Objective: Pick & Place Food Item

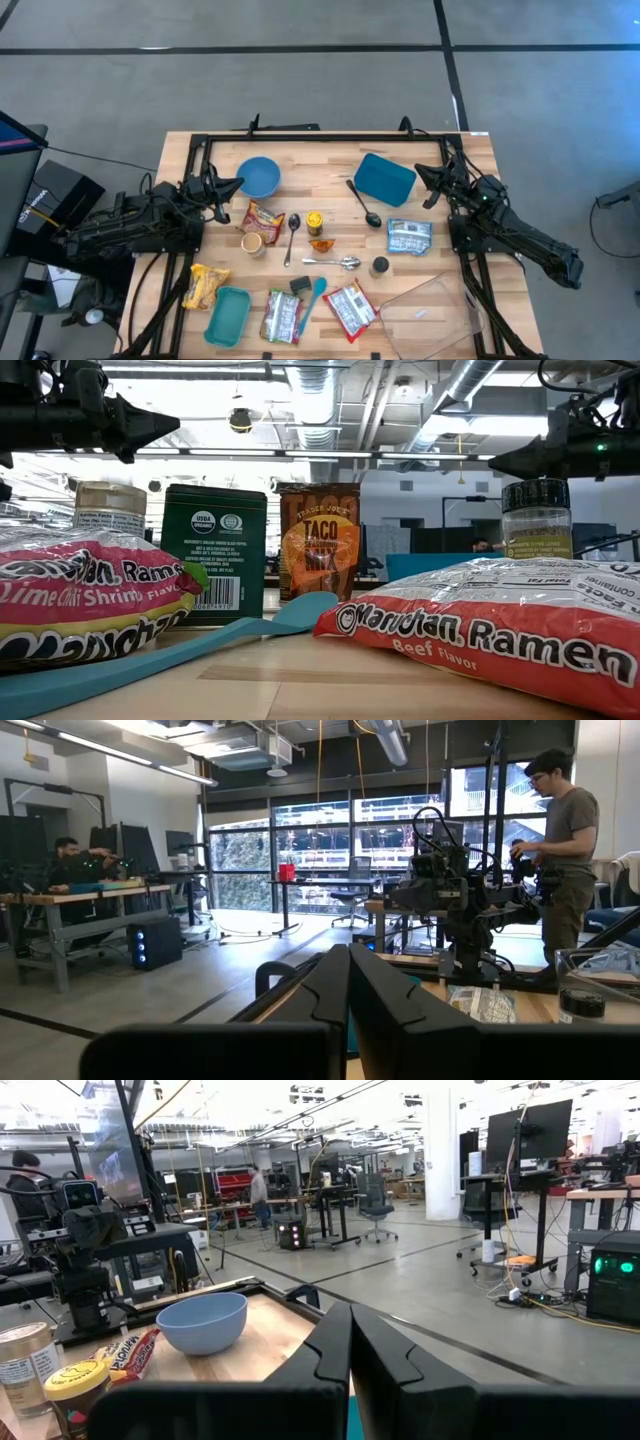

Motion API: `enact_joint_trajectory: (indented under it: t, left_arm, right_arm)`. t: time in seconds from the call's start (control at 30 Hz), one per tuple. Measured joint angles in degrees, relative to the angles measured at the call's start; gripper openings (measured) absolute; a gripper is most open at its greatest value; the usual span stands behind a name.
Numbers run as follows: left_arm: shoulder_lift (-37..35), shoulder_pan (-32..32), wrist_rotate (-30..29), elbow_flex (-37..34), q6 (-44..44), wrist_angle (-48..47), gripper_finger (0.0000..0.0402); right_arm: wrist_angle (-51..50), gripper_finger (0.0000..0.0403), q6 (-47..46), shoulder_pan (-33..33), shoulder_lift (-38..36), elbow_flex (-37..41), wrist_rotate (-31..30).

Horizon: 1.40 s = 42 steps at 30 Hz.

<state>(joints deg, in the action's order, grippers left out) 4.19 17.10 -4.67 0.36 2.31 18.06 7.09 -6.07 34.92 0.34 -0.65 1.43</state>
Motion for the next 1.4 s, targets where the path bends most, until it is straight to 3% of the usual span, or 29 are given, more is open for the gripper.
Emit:
enact_joint_trajectory:
  t: [1.03, 1.27, 1.4]
  left_arm:
    - [0.0, 0.0, 0.0, 0.0, 0.0, 1.9, 0.0002]
    - [0.0, 0.0, 0.0, 0.0, -14.0, 12.5, 0.0002]
    - [0.0, 0.0, 0.0, 0.0, -15.5, 15.7, 0.0002]
  right_arm:
    - [2.4, 0.0001, 0.2, 0.0, 0.0, 0.0, 0.0]
    - [20.0, 0.0001, -21.8, -0.5, 0.0, 0.0, -0.2]
    - [28.7, 0.0001, -28.7, -0.5, 0.0, 0.0, -0.2]
